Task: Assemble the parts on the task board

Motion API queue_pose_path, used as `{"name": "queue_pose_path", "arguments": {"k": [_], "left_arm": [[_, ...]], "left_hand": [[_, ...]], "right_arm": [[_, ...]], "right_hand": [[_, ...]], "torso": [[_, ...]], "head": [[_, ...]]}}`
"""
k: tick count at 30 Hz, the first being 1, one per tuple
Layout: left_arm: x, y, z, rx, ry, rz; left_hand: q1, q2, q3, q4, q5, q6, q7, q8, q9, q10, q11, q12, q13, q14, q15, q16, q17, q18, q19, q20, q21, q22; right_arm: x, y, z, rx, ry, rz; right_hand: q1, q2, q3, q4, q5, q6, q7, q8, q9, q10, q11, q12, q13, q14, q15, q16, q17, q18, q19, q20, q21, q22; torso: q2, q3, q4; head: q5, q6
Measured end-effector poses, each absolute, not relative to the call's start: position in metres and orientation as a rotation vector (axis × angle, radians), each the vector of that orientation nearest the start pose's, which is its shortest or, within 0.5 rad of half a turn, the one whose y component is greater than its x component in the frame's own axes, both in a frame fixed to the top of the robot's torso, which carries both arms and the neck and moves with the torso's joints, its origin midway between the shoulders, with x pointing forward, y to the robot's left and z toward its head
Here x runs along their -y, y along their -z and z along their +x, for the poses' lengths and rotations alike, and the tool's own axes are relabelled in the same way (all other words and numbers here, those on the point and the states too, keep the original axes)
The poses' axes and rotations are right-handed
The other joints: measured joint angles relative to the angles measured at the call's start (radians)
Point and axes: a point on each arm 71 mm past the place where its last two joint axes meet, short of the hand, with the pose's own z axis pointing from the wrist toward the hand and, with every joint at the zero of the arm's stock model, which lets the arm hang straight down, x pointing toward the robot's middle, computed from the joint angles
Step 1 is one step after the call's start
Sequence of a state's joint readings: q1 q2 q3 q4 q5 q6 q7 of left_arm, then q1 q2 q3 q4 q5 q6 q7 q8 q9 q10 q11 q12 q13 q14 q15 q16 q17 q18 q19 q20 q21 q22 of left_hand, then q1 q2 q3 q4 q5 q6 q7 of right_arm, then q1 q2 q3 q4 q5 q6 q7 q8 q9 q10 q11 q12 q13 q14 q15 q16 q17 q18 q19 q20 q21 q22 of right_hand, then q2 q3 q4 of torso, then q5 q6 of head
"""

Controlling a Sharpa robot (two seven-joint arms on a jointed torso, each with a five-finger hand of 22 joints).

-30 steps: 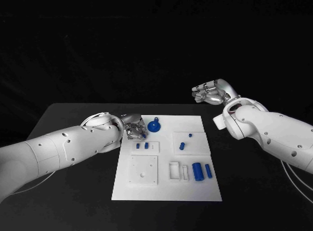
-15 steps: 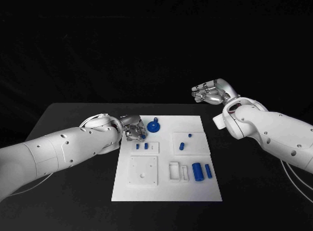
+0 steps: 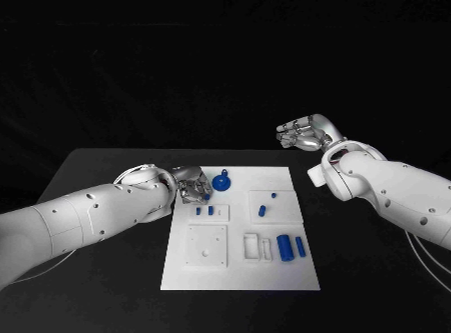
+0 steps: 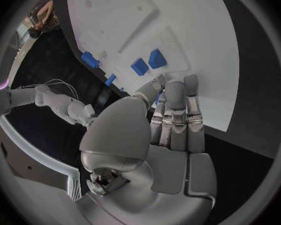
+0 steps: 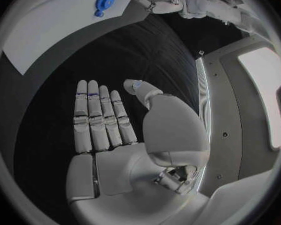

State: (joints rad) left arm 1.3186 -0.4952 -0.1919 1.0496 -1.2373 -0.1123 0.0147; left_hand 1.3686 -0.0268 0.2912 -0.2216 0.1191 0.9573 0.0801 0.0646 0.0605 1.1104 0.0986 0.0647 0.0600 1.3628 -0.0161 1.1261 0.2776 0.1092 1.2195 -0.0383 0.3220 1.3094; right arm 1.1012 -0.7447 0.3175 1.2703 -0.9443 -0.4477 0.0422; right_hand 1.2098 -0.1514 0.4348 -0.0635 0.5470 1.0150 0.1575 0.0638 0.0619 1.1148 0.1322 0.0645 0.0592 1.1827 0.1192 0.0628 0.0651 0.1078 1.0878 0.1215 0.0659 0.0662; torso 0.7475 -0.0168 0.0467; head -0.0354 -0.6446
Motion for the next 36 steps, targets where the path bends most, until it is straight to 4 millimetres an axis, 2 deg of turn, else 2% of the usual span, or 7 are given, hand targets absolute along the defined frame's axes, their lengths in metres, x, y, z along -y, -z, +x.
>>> {"name": "queue_pose_path", "arguments": {"k": [6,14,18,25,29,33,36], "left_arm": [[-0.158,0.204,0.564,-1.877,0.636,0.168],[-0.167,0.204,0.565,-1.869,0.624,0.151],[-0.177,0.203,0.565,-1.865,0.620,0.131],[-0.197,0.194,0.567,-1.823,0.658,0.030],[-0.205,0.182,0.567,-1.765,0.731,-0.069],[-0.214,0.171,0.565,-1.706,0.838,-0.214],[-0.219,0.165,0.563,-1.675,0.925,-0.346]], "left_hand": [[0.009,-0.008,-0.029,0.001,0.000,-0.018,0.000,0.000,-0.001,-0.041,0.015,-0.005,-0.003,-0.007,0.007,-0.005,-0.007,0.015,0.001,0.012,-0.017,0.000],[0.022,0.002,-0.040,-0.002,0.000,-0.018,0.000,0.000,-0.001,-0.045,0.016,-0.011,-0.003,-0.007,0.007,-0.005,-0.009,0.016,0.004,0.015,-0.022,0.000],[0.029,0.008,-0.022,-0.020,0.000,0.048,0.017,0.000,0.000,-0.030,0.007,-0.012,-0.003,-0.007,0.007,-0.005,-0.009,0.016,0.004,0.015,-0.014,0.000],[0.028,0.008,0.019,-0.025,0.004,0.096,0.049,0.000,0.000,0.041,-0.007,-0.010,-0.002,-0.015,0.000,-0.035,-0.022,0.014,-0.027,0.006,0.013,0.000],[-0.006,0.006,0.019,0.001,0.005,0.108,0.053,0.000,0.001,0.040,-0.007,-0.010,-0.002,-0.062,0.003,-0.165,-0.075,0.013,-0.083,0.012,-0.037,-0.008],[-0.015,0.004,0.000,0.031,-0.009,0.107,0.053,0.000,0.001,0.042,-0.005,-0.010,-0.002,-0.087,0.012,-0.324,-0.132,-0.018,-0.118,0.022,-0.126,-0.073],[-0.023,0.008,-0.013,0.055,-0.012,0.097,0.060,0.000,0.002,0.045,-0.001,-0.010,-0.002,-0.139,0.032,-0.474,-0.179,-0.048,-0.162,0.037,-0.219,-0.150]], "right_arm": [[0.255,0.124,0.553,-1.346,-0.914,0.561],[0.256,0.125,0.553,-1.362,-0.912,0.557],[0.258,0.127,0.553,-1.383,-0.903,0.544],[0.262,0.132,0.553,-1.466,-0.862,0.456],[0.260,0.137,0.552,-1.532,-0.826,0.372],[0.257,0.143,0.550,-1.591,-0.769,0.270],[0.253,0.150,0.548,-1.627,-0.716,0.188]], "right_hand": [[0.000,0.000,-0.003,-0.003,0.000,0.000,0.000,0.000,0.000,-0.004,0.004,0.000,0.000,-0.001,0.001,0.000,0.000,0.000,-0.004,0.004,0.000,0.000],[0.005,-0.005,0.014,-0.025,0.000,0.002,-0.002,0.000,0.000,-0.004,0.004,0.000,0.000,-0.003,-0.004,0.000,0.000,0.000,0.002,-0.002,0.000,0.000],[0.032,-0.004,0.044,-0.061,-0.011,0.033,-0.009,0.000,0.001,0.048,-0.017,0.000,0.000,0.076,-0.033,0.011,0.009,0.021,0.070,-0.028,0.035,0.008],[0.062,0.012,-0.007,-0.109,-0.059,0.094,-0.032,0.000,0.004,0.131,-0.055,0.000,0.000,0.257,-0.109,0.061,0.066,0.022,0.237,-0.112,0.135,0.050],[0.062,0.012,-0.053,-0.122,-0.064,0.108,-0.040,0.000,0.004,0.142,-0.066,0.000,0.000,0.287,-0.136,0.132,0.135,0.015,0.320,-0.151,0.197,0.080],[0.068,0.021,-0.070,-0.149,-0.091,0.118,-0.043,0.000,0.004,0.147,-0.072,0.000,0.000,0.284,-0.155,0.321,0.289,0.014,0.376,-0.182,0.291,0.145],[0.055,0.035,-0.049,-0.169,-0.115,0.122,-0.046,0.000,0.004,0.144,-0.073,0.000,0.000,0.284,-0.156,0.408,0.395,0.013,0.377,-0.185,0.359,0.202]], "torso": [[0.000,0.0005,-0.0003],[0.000,0.0003,-0.0005],[-0.001,0.0003,-0.0002],[-0.001,0.0003,0.0012],[-0.002,0.0000,0.0012],[-0.002,-0.0005,0.0011],[-0.003,-0.0012,0.0012]], "head": [[0.000,0.001],[0.000,0.003],[-0.001,0.005],[-0.004,0.010],[-0.011,0.015],[-0.025,0.022],[-0.035,0.026]]}}
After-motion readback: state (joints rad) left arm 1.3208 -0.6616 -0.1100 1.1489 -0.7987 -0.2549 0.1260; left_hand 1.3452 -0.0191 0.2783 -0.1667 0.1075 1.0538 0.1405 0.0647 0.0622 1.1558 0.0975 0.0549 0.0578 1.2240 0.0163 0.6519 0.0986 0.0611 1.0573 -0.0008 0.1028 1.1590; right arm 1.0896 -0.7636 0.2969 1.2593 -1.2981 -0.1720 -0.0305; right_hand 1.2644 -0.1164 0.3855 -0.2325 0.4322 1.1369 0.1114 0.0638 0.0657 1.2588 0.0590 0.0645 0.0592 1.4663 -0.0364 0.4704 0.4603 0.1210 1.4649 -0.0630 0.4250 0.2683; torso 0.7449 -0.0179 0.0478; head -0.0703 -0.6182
